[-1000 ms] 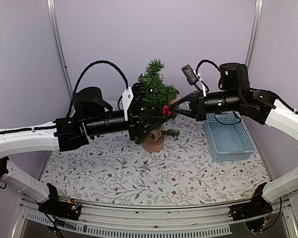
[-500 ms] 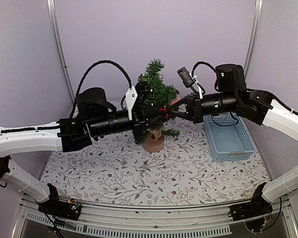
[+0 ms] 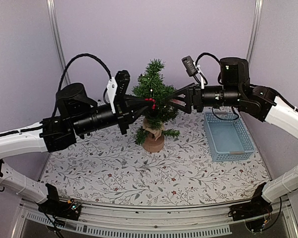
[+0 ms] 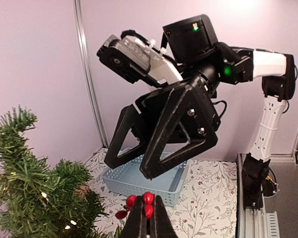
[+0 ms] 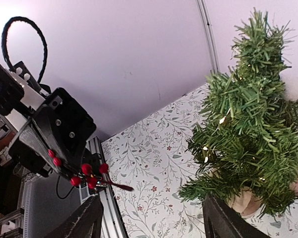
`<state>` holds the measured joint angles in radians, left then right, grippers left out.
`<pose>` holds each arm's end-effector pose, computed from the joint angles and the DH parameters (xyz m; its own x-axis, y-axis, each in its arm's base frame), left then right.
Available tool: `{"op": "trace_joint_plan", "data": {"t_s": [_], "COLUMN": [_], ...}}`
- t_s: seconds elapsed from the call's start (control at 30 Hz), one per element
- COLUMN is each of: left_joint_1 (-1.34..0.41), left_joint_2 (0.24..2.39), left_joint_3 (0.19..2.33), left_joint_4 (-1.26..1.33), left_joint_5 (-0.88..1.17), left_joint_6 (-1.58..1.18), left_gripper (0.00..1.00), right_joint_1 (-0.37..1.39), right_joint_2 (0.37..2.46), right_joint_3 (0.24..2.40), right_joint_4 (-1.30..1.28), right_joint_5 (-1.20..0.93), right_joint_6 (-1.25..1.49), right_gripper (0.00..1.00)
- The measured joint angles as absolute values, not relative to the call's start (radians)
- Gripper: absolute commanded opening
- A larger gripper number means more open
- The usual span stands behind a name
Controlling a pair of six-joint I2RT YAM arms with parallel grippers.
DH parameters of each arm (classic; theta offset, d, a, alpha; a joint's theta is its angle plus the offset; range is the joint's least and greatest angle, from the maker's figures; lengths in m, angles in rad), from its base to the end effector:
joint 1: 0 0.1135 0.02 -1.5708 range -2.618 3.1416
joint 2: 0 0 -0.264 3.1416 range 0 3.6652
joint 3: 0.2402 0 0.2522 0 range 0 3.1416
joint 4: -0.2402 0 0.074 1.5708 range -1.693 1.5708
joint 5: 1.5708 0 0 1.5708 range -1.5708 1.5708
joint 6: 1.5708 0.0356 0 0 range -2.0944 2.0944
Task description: Decorate the small christmas tree
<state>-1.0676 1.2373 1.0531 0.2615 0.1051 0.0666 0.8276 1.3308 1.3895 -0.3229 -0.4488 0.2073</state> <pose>0.1387 -0.2598 0.3855 0.0985 -0.0417 -0.9943 0.9171 0.3916 0.0744 0.1921 0.2318 0.4165 -0.3678 -0.1261 -0.9213 -0.8901 0.3344 0.3096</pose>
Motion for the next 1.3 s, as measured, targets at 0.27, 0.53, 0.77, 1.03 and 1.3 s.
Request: {"op": "trace_joint_plan", "data": {"t_s": [0.27,0.53,0.77,1.03,1.3], "left_joint_1": [-0.963,-0.856,-0.825,-0.789,-0.759], "left_joint_2": [1.127,1.143,1.232,1.281,1.329], "left_joint_3": [1.047,1.047,1.047,1.05,1.098], "left_joint_4": [0.228,0.23,0.287,0.332,0.327], "left_joint_5": [0.056,0.042,0.079,0.081,0.087], "left_joint_6": [-0.025,-0.125,-0.186,-0.223,-0.242], "left_gripper": [0.0,0.0,0.0,0.0,0.0], "right_joint_1": [0.769,0.752,0.75,0.749,0.749], "right_joint_2": [1.312,1.284,1.272,1.25,1.245], "right_joint_3": [1.394,1.389,1.361,1.347,1.346], "right_joint_4": [-0.313,-0.306,-0.306,-0.306,-0.306], "right_joint_5": [-0.375,-0.34,-0.309,-0.289,-0.281], "right_joint_6": [0.257,0.289,0.3,0.3,0.3], "right_gripper": [0.93,0.98,0.99,0.99,0.99]}}
